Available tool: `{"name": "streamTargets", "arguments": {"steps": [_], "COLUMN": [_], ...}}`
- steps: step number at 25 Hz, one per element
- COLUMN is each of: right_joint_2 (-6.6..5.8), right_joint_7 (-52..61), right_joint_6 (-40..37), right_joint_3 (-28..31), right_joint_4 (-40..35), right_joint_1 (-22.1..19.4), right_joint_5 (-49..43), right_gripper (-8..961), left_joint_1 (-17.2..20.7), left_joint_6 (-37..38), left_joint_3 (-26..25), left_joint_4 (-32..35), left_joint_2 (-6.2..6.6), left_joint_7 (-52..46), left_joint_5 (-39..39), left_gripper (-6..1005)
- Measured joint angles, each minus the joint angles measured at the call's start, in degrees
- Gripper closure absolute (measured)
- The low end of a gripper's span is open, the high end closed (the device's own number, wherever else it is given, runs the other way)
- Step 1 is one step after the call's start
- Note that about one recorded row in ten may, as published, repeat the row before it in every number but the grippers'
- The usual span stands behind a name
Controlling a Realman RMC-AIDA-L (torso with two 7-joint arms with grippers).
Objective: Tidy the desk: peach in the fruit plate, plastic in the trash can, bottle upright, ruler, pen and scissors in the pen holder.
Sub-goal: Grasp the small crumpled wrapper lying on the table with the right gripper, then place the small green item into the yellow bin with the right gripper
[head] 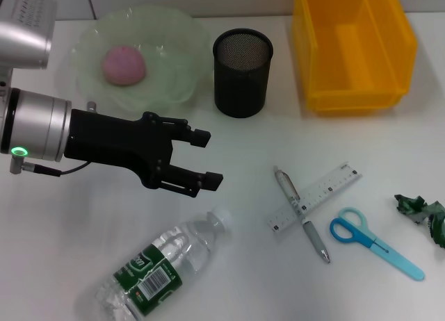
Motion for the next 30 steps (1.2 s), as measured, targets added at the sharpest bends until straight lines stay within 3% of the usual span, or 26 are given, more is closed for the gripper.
{"name": "streamTargets", "arguments": {"steps": [10, 15, 20, 29, 30], "right_joint_2": [-0.05, -0.05, -0.06, -0.04, -0.19], "right_joint_7": [-1.1, -2.9, -3.3, -3.9, -4.0], "right_joint_6": [15.2, 17.6, 17.8, 17.0, 16.2], "right_joint_3": [-7.5, -8.8, -9.1, -8.4, -5.8], "right_joint_4": [14.2, 18.0, 19.2, 17.7, 15.5], "right_joint_1": [-0.1, 0.2, 0.4, 0.1, 0.1], "right_joint_5": [0.7, 2.0, 2.1, 4.0, 6.1], "right_gripper": [289, 486, 604, 832, 860], "left_joint_1": [-0.7, -0.6, -0.4, -0.2, -0.2], "left_joint_6": [-1.5, -2.0, -2.2, -2.4, -2.4], "left_joint_3": [0.0, 0.0, 0.0, 0.0, -0.1], "left_joint_4": [-1.6, -2.0, -2.0, -2.1, -2.1], "left_joint_2": [-0.07, -0.08, -0.08, -0.08, -0.07], "left_joint_7": [0.1, 0.2, 0.2, 0.7, 0.7], "left_joint_5": [1.5, 1.5, 1.5, 1.5, 1.5], "left_gripper": [157, 157, 157, 158, 158]}}
